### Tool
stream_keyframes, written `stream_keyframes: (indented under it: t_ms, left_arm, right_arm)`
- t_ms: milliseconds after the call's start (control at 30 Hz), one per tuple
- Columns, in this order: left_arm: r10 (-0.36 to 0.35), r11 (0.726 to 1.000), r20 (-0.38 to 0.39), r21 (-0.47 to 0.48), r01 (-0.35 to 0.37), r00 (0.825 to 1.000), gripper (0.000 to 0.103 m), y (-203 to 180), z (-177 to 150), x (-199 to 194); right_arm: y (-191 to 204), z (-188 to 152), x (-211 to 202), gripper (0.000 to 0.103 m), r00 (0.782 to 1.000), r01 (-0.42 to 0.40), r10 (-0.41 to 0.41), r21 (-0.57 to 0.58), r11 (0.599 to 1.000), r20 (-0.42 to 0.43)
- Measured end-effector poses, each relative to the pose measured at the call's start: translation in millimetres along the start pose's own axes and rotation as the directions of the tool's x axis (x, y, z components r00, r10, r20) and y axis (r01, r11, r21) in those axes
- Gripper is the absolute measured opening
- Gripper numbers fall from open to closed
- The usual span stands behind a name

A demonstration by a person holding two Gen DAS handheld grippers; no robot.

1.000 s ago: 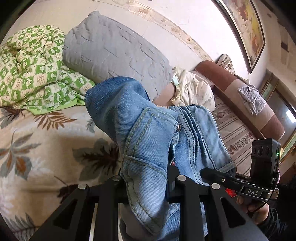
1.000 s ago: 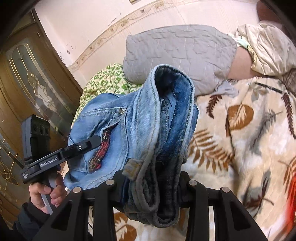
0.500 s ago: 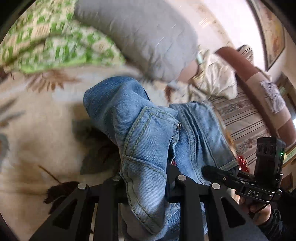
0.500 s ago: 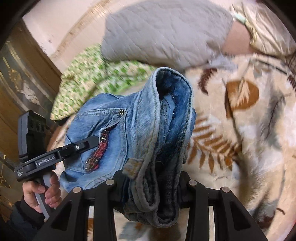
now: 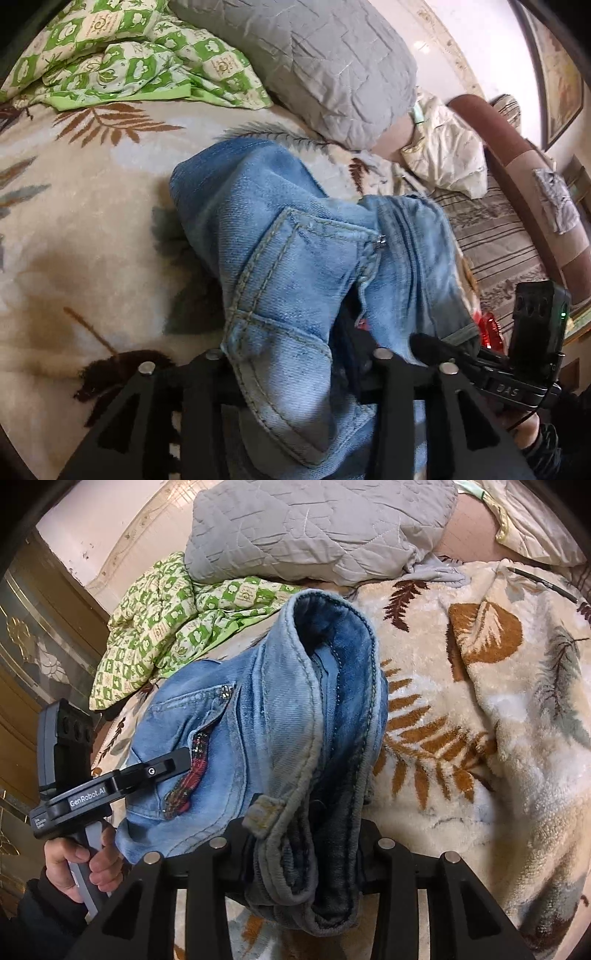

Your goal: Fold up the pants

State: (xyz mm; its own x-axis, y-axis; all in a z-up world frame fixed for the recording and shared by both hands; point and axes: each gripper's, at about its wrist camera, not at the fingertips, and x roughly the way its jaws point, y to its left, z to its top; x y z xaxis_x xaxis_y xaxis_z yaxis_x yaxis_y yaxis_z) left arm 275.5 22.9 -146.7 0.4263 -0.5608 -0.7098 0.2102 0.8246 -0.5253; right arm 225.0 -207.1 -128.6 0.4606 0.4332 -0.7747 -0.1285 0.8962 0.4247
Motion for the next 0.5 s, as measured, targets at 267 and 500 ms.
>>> stream_keyframes:
  t_ms: [267,500]
  left_arm:
    - [0.166,0.986,0.023,0.022,-0.167,0.986,0.103,-11,-5,-23]
    - [0.239,0.964,0.058,0.106,-0.244,0.969,0.103,-37,-14,-49]
  right_arm:
    - [-5,-4,-24,0.103,0.995,0.084,-0.087,0.044,0.995,0.058]
    - [6,-1,-50,0.103,0.994,0.083,-0.084,0.020,0.996,0.077]
